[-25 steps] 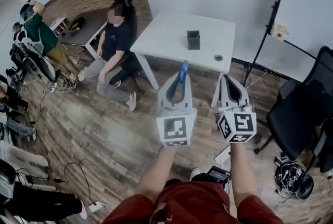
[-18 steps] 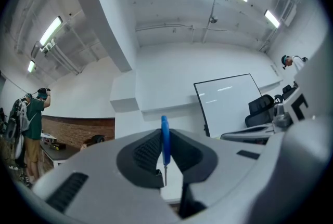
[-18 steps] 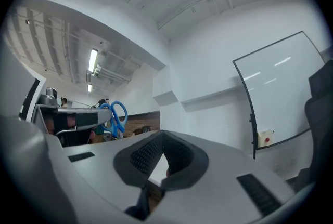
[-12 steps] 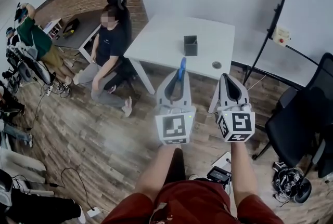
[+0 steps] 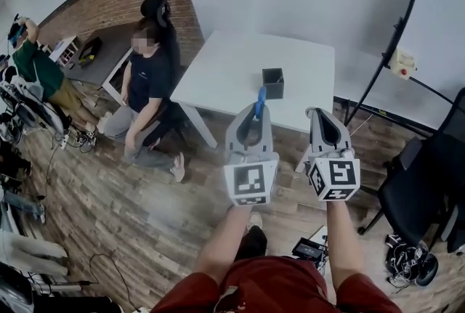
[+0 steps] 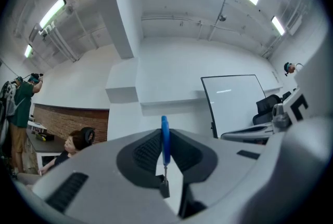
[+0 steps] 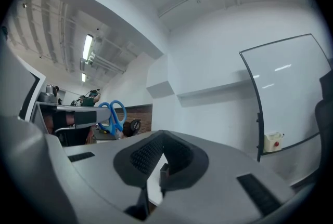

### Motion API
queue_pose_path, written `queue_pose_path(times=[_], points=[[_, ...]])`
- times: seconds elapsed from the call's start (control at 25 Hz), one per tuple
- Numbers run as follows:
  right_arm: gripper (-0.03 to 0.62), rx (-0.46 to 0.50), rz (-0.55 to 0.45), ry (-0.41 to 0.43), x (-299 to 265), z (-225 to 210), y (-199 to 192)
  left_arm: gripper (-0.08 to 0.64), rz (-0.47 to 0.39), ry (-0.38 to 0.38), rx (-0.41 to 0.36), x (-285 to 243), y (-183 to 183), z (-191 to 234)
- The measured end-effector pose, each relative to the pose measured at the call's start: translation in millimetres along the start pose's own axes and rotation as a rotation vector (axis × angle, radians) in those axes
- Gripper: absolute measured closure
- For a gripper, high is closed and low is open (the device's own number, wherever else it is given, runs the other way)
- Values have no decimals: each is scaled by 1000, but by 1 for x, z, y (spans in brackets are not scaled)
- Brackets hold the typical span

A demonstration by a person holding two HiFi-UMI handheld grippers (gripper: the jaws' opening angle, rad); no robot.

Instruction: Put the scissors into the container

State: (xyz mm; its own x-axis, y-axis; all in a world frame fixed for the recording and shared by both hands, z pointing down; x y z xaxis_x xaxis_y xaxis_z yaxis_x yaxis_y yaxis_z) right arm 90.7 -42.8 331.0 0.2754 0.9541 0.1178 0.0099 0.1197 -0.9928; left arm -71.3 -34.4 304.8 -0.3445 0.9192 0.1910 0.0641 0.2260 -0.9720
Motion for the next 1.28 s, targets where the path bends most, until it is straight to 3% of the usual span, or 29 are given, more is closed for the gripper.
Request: queue_pose_path(times=[0.56,1.0,1.28], points=[[584,32,8,-45,-133,26,-5,512,-13,-83,21,-102,-26,85],[584,37,-24,-95,-190,20,-1,514,-36,-147,9,-158,-33,106],[583,36,-29,-100,-221,-10,-9,513,-28,-134,8,-200,-47,103]])
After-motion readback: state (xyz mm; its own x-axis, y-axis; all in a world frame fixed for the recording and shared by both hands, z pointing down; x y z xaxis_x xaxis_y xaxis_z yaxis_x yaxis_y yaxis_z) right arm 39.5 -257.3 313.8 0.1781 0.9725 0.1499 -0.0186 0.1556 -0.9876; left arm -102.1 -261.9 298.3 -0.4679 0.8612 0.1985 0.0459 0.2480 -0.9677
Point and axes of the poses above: the fingertips, and each gripper's own axes: x backward along the fingers, z to its left, y out of its top, the point moved 5 cm from there along x, backward along the fingers, and after that the axes turned 3 degrees about -y, right-handed, at the moved point
